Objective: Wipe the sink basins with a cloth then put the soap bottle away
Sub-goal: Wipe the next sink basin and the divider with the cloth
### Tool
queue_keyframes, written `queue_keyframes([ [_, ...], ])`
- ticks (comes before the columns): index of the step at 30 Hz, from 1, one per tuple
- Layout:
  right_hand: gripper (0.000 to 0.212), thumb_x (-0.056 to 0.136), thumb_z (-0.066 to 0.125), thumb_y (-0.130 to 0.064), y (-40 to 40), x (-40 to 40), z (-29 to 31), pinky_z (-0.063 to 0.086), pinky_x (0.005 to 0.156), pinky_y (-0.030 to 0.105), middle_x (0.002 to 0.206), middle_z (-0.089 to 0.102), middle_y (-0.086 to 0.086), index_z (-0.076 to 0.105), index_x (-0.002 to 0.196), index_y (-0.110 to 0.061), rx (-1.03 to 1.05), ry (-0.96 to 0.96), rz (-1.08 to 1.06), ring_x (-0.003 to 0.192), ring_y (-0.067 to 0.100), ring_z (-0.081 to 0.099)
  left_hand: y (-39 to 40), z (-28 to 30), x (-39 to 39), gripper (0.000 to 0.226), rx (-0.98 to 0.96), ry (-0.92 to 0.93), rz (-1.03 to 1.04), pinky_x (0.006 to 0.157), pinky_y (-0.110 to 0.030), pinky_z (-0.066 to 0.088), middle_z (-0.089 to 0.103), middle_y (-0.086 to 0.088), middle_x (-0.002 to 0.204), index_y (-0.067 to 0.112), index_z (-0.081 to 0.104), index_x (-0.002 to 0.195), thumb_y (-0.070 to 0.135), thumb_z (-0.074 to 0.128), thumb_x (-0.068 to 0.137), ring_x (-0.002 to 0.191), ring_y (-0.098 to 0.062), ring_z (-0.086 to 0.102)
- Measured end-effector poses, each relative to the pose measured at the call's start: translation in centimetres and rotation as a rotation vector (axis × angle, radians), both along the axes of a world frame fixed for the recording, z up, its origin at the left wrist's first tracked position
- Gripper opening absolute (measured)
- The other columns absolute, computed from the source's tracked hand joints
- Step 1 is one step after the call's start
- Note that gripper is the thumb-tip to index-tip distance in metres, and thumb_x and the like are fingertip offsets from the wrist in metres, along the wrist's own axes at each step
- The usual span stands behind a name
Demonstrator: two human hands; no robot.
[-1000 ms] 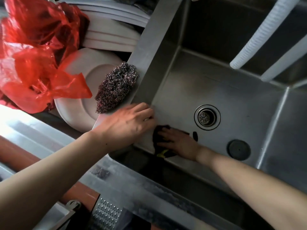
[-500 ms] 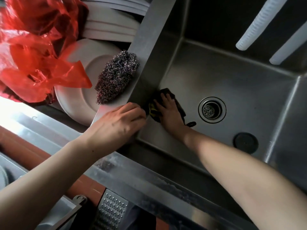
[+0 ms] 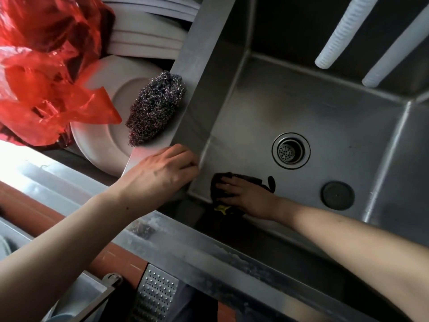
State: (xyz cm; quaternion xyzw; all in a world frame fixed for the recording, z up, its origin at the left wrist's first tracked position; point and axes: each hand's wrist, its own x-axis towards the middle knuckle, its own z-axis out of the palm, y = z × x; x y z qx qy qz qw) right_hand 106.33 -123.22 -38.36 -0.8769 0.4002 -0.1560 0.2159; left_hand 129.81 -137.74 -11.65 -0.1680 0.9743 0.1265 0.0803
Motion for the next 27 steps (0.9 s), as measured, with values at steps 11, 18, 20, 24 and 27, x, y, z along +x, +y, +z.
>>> queue_keyframes([
  [11,0.049,0.091,0.076,-0.009,-3.8,5.3,0.9,0.037,0.117,0.058,0.159,0.044,0.016,0.065,0.137,-0.021,0.066,-0.028,-0.043,0.148,0.043,0.037,0.6,-0.4,-0.5,0.02,-0.031,0.023,0.036,0.083,-0.04,0.053,0.061,-0.002,0.114,0.018,0.067,0.107,0.026,0.073,0.09,0.106,-0.025,0.057],
  [18,0.041,0.095,0.07,-0.016,3.9,-3.1,1.8,0.033,0.121,0.056,0.156,0.048,0.015,0.067,0.136,-0.016,0.155,0.031,-0.003,0.149,0.039,0.038,1.3,-1.0,-2.6,0.032,-0.008,0.021,0.045,0.075,-0.044,0.054,0.062,-0.001,0.108,0.018,0.069,0.106,0.012,0.075,0.076,0.101,-0.027,0.057],
  [20,0.039,0.1,0.063,-0.019,6.4,-5.6,2.3,0.029,0.123,0.053,0.16,0.045,0.012,0.065,0.139,-0.02,0.192,0.064,-0.006,0.152,0.035,0.034,1.5,-1.5,-3.8,0.033,0.007,0.042,0.044,0.075,-0.043,0.055,0.063,0.0,0.106,0.02,0.069,0.108,0.015,0.054,0.079,0.099,-0.027,0.057],
  [24,0.05,0.09,0.075,-0.01,8.9,-7.8,3.4,0.032,0.122,0.049,0.158,0.048,0.01,0.067,0.137,-0.022,0.146,0.167,-0.017,0.15,0.033,0.039,2.6,-3.4,-6.5,0.037,0.059,0.035,-0.015,0.071,-0.04,0.057,0.064,0.0,0.103,0.021,0.07,0.108,0.004,0.062,0.076,0.099,-0.025,0.061],
  [27,0.054,0.089,0.075,-0.009,8.5,-7.7,3.8,0.034,0.122,0.049,0.16,0.045,0.01,0.064,0.14,-0.025,0.149,0.186,-0.007,0.152,0.031,0.035,3.2,-5.0,-8.3,0.039,0.085,0.007,-0.041,0.066,-0.041,0.058,0.063,-0.001,0.106,0.021,0.07,0.11,-0.001,0.067,0.077,0.101,-0.024,0.061],
])
